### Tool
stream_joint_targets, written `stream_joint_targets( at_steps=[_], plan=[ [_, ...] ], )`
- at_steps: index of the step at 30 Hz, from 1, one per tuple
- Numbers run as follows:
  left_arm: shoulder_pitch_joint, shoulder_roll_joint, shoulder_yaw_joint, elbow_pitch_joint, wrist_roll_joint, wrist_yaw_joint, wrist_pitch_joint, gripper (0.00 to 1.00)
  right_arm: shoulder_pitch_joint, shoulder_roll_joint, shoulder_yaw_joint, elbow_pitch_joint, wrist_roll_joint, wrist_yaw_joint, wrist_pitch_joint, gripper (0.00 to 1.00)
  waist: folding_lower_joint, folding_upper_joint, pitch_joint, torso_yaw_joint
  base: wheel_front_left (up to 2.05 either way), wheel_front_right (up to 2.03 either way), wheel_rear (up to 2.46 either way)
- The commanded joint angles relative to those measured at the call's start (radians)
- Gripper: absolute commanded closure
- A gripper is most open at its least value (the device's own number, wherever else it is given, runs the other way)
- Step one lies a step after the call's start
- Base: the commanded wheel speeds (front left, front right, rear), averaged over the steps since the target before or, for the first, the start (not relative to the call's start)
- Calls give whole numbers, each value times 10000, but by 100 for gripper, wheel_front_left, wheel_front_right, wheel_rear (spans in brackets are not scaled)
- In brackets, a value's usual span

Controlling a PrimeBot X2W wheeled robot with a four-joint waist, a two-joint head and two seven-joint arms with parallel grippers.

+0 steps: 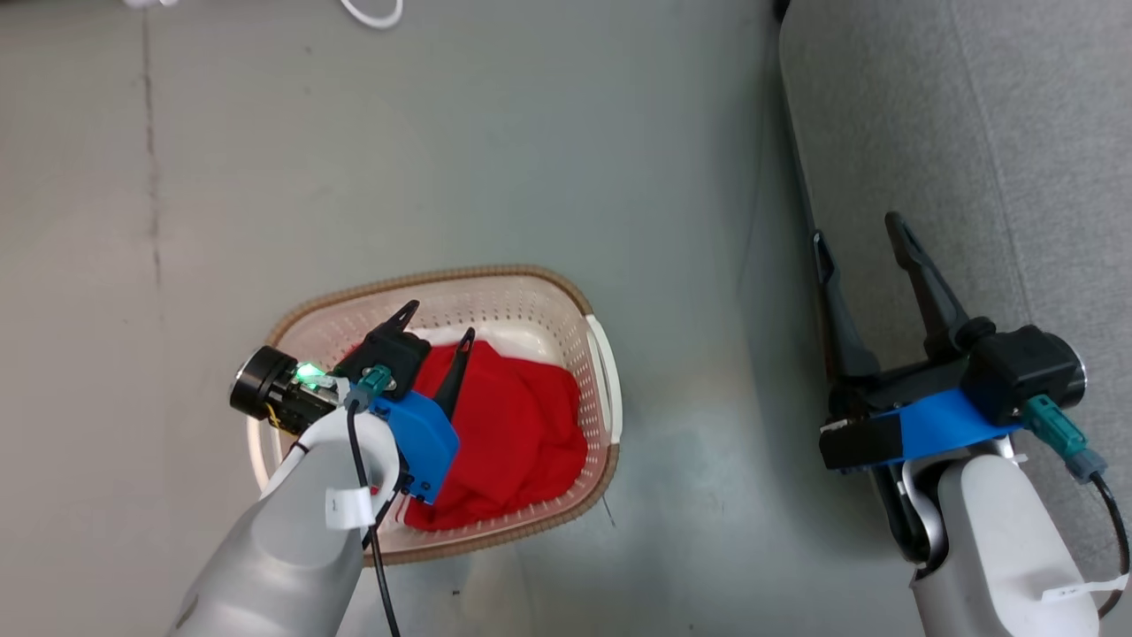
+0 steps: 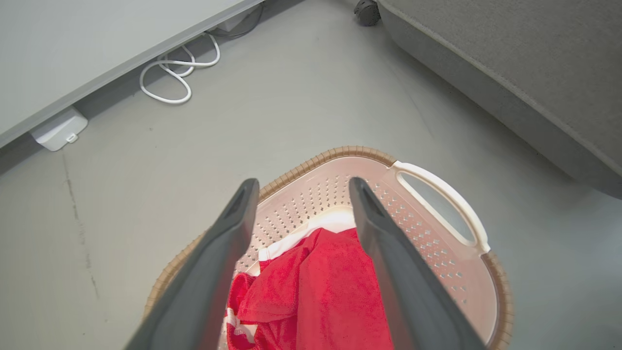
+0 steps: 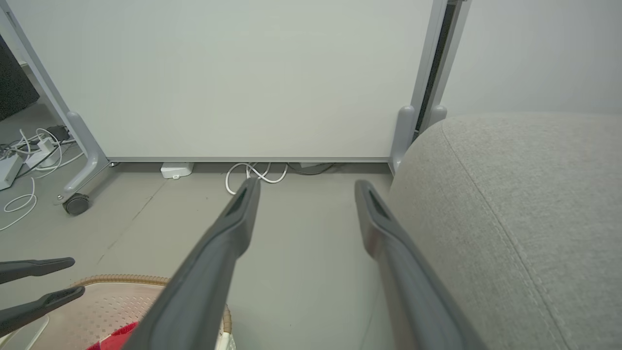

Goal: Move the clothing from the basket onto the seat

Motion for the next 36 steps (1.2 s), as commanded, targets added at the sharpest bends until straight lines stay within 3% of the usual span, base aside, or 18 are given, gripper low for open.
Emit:
stream_joint_targets(
  at_steps=[1,11,22,36],
  plan=[
    [-346,-1,-248,280,-196,-3,8,0,-233,-28,-37,-91,-68,1,-31,0,-2,0,608,-140,0,0,0],
    [-1574,1,-1965,1812,-1355,-4,1078,0,-837,-28,-147,-498,-209,1,-31,0,-2,0,2151,-228,0,0,0],
    [-2708,296,-2992,2361,-2635,-3,2546,0,-1255,-28,-425,-1175,-493,1,-33,0,-2,0,3687,-300,0,0,0],
    [-3349,416,-3963,2493,-3361,-4,2866,0,-1373,-28,-440,-1702,-578,1,-31,0,-2,0,4589,-307,0,0,0]
  ],
)
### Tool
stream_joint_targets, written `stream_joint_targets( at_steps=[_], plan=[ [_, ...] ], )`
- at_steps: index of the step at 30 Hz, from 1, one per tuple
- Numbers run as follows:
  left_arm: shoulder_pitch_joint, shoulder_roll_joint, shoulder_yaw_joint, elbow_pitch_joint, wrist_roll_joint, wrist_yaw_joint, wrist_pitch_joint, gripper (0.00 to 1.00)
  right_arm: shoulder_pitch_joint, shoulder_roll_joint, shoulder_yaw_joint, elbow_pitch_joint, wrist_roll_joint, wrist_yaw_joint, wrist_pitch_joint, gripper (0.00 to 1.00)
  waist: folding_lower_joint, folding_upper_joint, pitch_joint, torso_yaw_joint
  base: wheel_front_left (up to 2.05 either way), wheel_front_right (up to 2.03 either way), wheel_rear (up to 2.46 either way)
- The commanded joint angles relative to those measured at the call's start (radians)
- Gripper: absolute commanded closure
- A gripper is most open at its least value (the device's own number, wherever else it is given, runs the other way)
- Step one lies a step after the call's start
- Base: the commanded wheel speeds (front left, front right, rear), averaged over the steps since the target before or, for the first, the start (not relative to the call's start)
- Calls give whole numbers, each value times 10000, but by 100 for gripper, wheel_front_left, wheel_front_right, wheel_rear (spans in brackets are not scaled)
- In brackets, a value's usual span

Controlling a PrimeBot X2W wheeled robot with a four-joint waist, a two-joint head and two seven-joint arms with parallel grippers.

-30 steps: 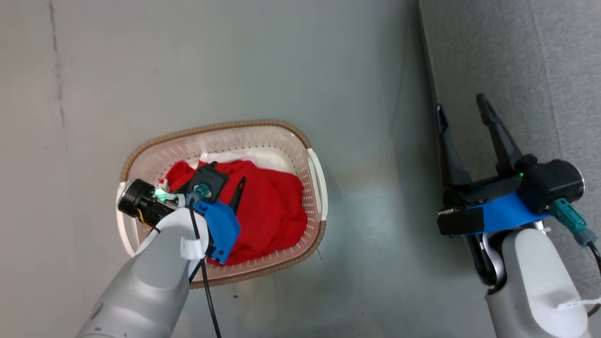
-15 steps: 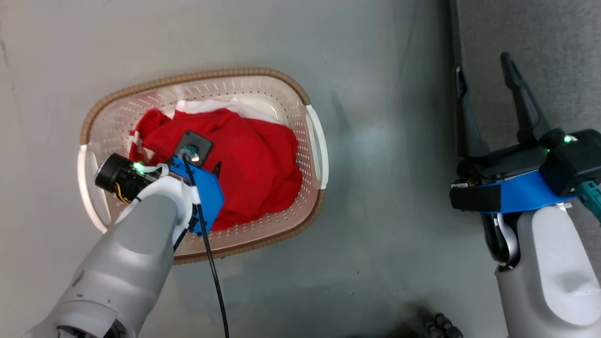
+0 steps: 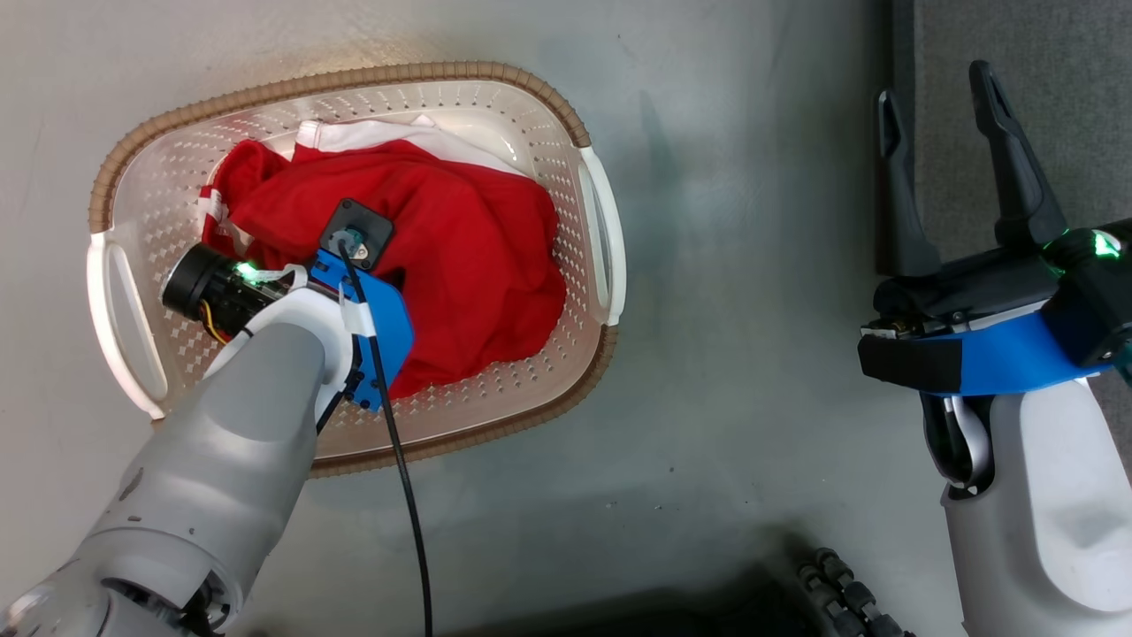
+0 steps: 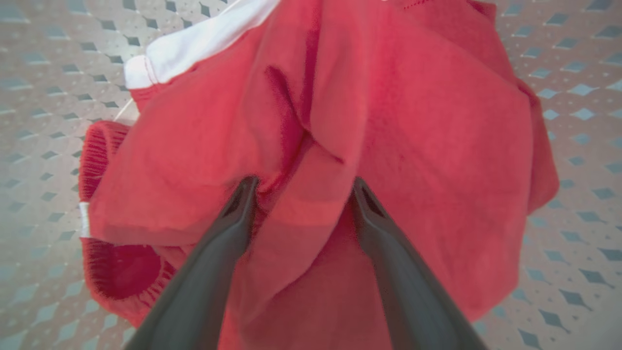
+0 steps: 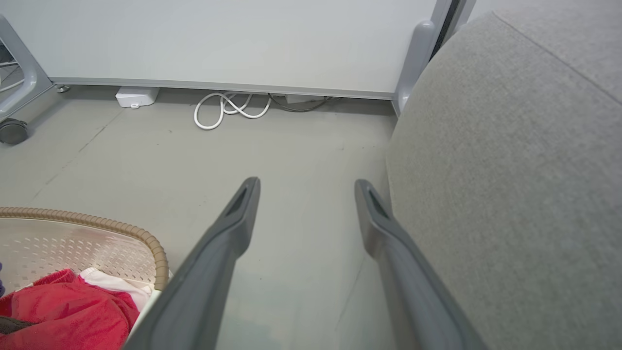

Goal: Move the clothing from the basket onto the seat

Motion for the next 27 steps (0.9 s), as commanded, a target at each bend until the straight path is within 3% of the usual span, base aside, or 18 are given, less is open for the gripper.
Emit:
stream_joint_targets(
  at_steps=[1,2,3,4,14,27],
  plan=[
    [-144,11,-76,32,-15,-2,80,0,-131,-28,-21,-72,-51,1,-35,0,-1,0,34,11,0,0,0],
    [-172,-3,-186,31,-56,-2,105,22,-127,-28,-28,-86,-62,1,-35,0,-1,0,52,23,0,0,0],
    [-206,7,-245,37,-98,-2,72,65,-127,-28,-23,-88,-72,1,-35,0,-1,0,62,31,0,0,0],
    [-191,-12,-316,35,-148,-2,94,100,-133,-28,-20,-86,-86,1,-35,0,-1,0,59,37,0,0,0],
    [-150,-119,-588,-226,-970,-2,-788,100,-28,-28,-73,92,-208,1,-33,0,-1,0,-496,191,0,0,0],
    [416,-339,-873,-749,-1974,-2,-2689,100,492,-29,-101,656,-389,1,-33,0,-1,0,-2523,803,0,0,0]
  ],
)
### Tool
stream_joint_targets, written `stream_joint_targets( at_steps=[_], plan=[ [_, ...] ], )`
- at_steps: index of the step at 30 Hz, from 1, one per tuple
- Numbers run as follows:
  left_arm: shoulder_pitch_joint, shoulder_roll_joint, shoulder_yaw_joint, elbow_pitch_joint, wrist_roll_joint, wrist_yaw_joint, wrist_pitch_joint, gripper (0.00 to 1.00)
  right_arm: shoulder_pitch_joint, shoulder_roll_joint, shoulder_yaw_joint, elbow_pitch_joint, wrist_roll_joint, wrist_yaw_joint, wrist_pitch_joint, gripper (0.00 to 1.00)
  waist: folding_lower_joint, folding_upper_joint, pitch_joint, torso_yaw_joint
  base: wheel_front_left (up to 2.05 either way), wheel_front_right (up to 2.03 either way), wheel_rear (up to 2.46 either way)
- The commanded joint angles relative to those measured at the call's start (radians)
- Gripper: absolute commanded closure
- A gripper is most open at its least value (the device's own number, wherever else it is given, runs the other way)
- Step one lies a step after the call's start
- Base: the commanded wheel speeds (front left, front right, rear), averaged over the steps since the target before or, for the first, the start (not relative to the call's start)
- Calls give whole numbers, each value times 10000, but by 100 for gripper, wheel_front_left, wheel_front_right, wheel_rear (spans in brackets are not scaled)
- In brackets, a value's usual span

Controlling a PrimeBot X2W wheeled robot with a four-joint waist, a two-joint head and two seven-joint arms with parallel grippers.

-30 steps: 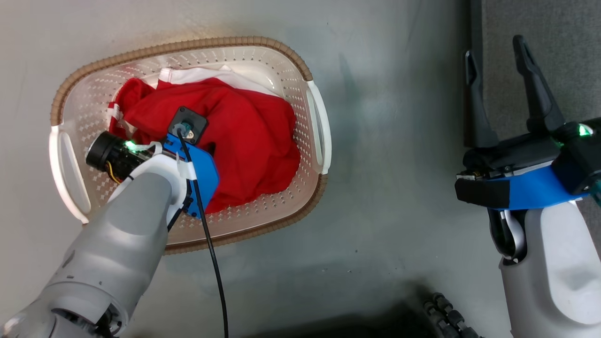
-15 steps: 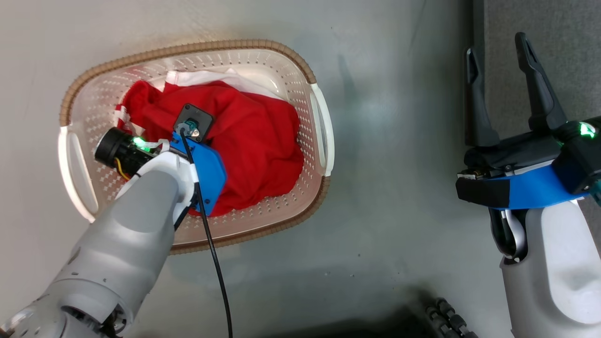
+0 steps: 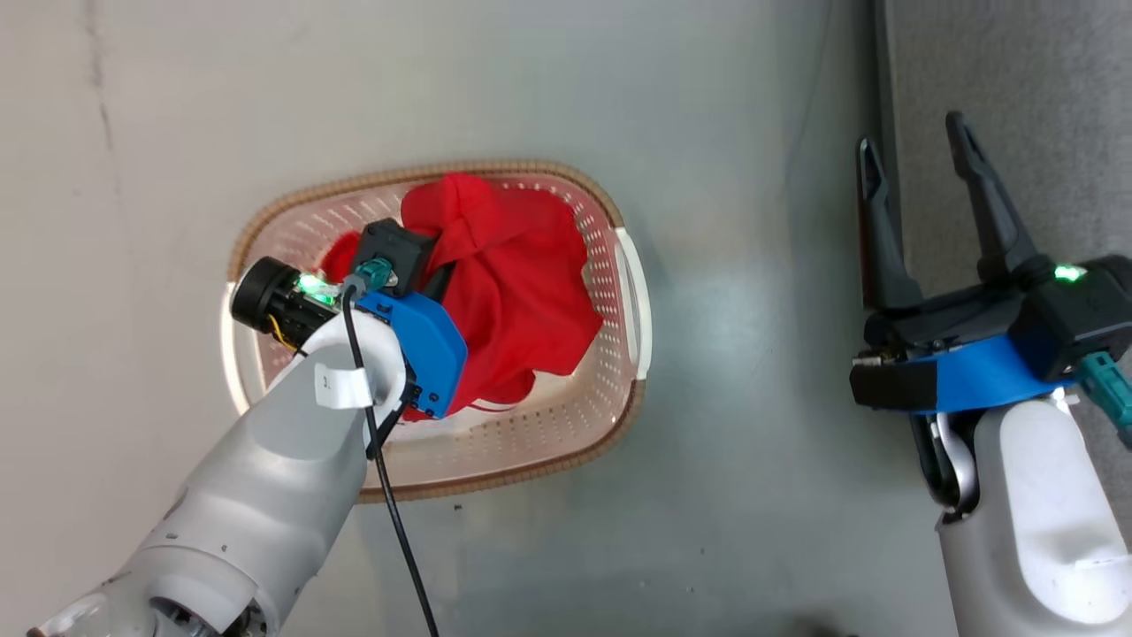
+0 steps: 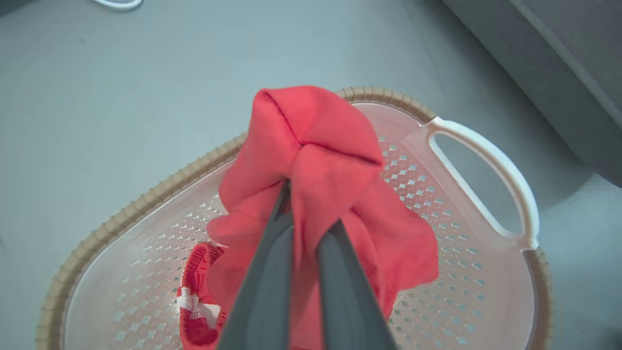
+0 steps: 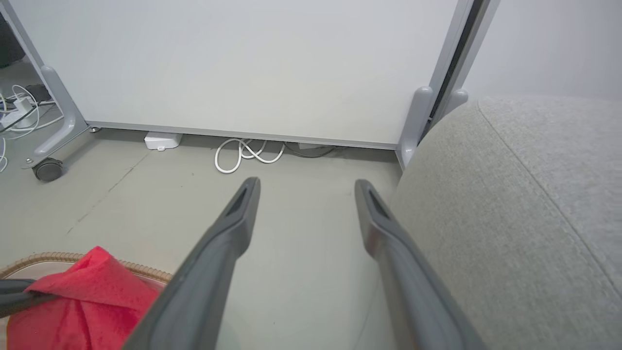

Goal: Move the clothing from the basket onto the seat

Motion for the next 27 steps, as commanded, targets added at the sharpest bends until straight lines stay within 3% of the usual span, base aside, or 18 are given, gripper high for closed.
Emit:
stream_joint_targets(
  at_steps=[1,6,17,27],
  plan=[
    [77,51,-8,-70,-42,-2,-128,100,195,-29,-6,89,-16,1,-31,0,0,0,-640,208,0,0,0],
    [323,184,255,-417,-219,-2,-296,100,535,-29,37,341,46,1,-31,0,0,0,-1686,354,0,0,0],
    [1048,810,1468,-2645,827,431,-299,100,1386,-29,192,823,322,1,-33,0,0,0,-3784,410,0,0,0],
    [1301,828,2238,-4010,1456,580,-301,100,2166,-29,195,1062,528,1,-31,0,0,0,-5249,407,0,0,0]
  ],
)
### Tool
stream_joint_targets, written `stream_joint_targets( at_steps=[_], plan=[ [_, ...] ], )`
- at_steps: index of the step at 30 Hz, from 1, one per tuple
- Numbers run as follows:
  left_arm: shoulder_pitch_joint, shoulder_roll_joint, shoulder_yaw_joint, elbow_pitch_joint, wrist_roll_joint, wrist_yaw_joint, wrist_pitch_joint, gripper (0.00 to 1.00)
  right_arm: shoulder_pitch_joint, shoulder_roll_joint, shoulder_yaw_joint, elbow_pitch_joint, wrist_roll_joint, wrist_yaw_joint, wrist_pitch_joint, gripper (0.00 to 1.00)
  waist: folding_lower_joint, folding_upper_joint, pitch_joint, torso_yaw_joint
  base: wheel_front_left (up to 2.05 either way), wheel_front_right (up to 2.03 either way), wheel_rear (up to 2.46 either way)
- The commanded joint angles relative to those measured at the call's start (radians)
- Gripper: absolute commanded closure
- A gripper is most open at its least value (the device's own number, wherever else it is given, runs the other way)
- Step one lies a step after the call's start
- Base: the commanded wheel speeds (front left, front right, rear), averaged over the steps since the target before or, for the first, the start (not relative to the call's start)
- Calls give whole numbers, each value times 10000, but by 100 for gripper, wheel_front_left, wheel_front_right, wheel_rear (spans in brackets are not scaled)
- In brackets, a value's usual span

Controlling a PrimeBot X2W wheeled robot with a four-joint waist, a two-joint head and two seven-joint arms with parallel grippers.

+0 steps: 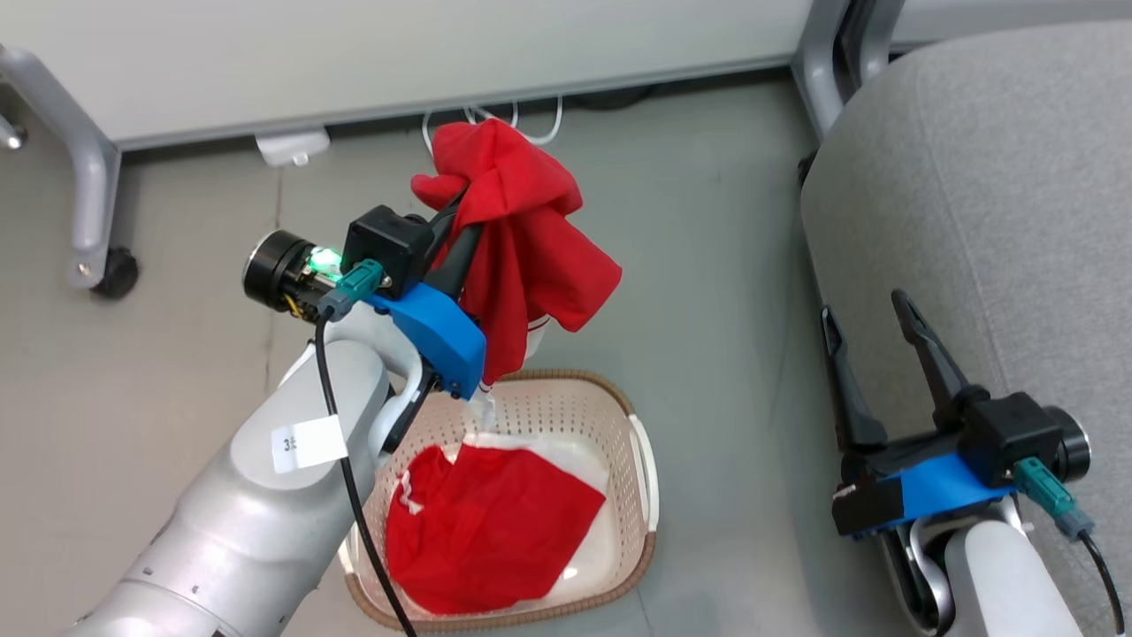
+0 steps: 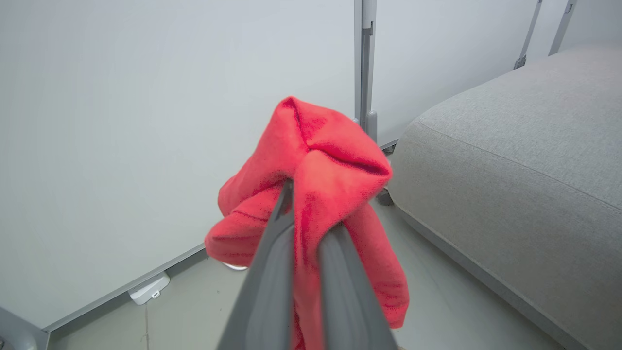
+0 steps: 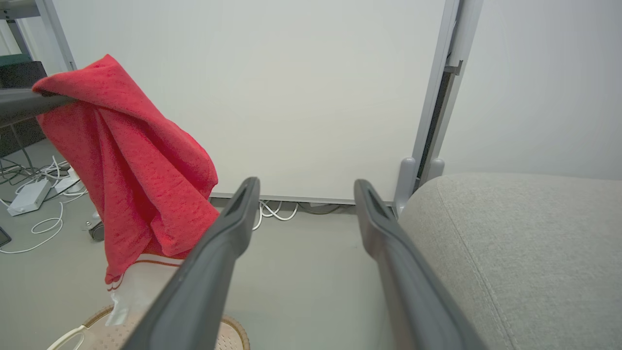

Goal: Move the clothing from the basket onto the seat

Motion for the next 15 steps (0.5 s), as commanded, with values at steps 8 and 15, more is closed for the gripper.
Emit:
stream_joint_targets(
  at_steps=[8,15],
  plan=[
    [74,36,94,-751,261,-15,-34,100,1082,-30,-88,85,199,1,-33,0,2,-1,-1586,63,0,0,0],
    [326,205,-41,-1389,180,97,283,100,1516,-30,-93,0,420,1,-35,0,2,-1,-1905,174,0,0,0]
  ],
)
